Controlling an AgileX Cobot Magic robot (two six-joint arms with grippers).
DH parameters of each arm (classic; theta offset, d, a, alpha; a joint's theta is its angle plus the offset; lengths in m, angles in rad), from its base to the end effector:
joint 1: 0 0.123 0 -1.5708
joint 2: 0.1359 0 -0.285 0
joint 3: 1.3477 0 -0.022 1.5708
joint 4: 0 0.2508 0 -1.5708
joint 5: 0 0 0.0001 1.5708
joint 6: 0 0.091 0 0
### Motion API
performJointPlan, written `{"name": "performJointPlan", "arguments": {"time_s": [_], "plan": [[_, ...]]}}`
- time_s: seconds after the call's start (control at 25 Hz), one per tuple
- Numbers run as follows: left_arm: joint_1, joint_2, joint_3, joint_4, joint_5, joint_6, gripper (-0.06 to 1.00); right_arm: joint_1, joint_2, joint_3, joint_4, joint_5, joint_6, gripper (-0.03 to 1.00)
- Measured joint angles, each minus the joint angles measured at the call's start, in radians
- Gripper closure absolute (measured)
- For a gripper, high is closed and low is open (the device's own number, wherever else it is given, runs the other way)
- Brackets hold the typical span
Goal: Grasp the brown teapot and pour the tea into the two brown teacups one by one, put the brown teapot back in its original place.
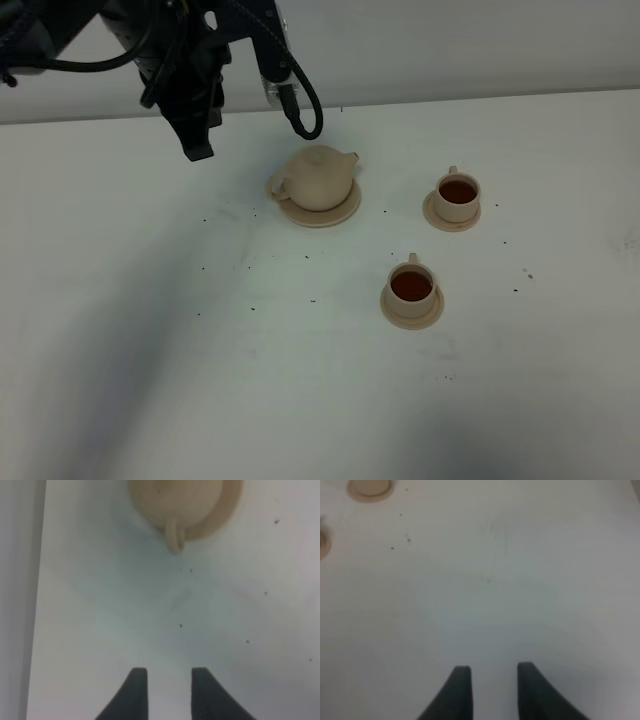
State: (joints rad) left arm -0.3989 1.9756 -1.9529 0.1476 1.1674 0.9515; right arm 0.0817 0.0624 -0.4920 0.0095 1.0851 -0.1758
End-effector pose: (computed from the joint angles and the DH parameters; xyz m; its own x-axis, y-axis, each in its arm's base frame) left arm 0.4070 -0.1582 0.3251 -0.1588 0.9774 -0.1398 0.8696 0.2055 0.4490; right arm 0.0043 0.0011 0.2731 -0.5134 -0.2131 -0.8313 -0.1788 0.9740 -0.1393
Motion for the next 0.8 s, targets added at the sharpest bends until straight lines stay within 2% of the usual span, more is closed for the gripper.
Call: {"name": "performJointPlan", "arguments": {"time_s": [0.16, 0.28, 0.52, 0.68, 0.8], "plan": [[0.000, -0.125, 0.119, 0.004, -0.002, -0.030, 0.72, 0.000, 0.000, 0.000, 0.000, 0.000, 0.000, 0.73], [0.000, -0.244, 0.276, 0.013, -0.037, -0.060, 0.72, 0.000, 0.000, 0.000, 0.000, 0.000, 0.000, 0.73], [0.008, -0.551, 0.654, 0.023, -0.251, -0.101, 0.72, 0.000, 0.000, 0.000, 0.001, 0.000, 0.000, 0.73], [0.086, -0.734, 0.837, -0.041, -0.391, -0.224, 0.72, 0.000, 0.000, 0.000, 0.001, 0.000, 0.000, 0.73], [0.151, -0.832, 0.891, -0.120, -0.409, -0.314, 0.72, 0.000, 0.000, 0.000, 0.001, 0.000, 0.000, 0.73]]}}
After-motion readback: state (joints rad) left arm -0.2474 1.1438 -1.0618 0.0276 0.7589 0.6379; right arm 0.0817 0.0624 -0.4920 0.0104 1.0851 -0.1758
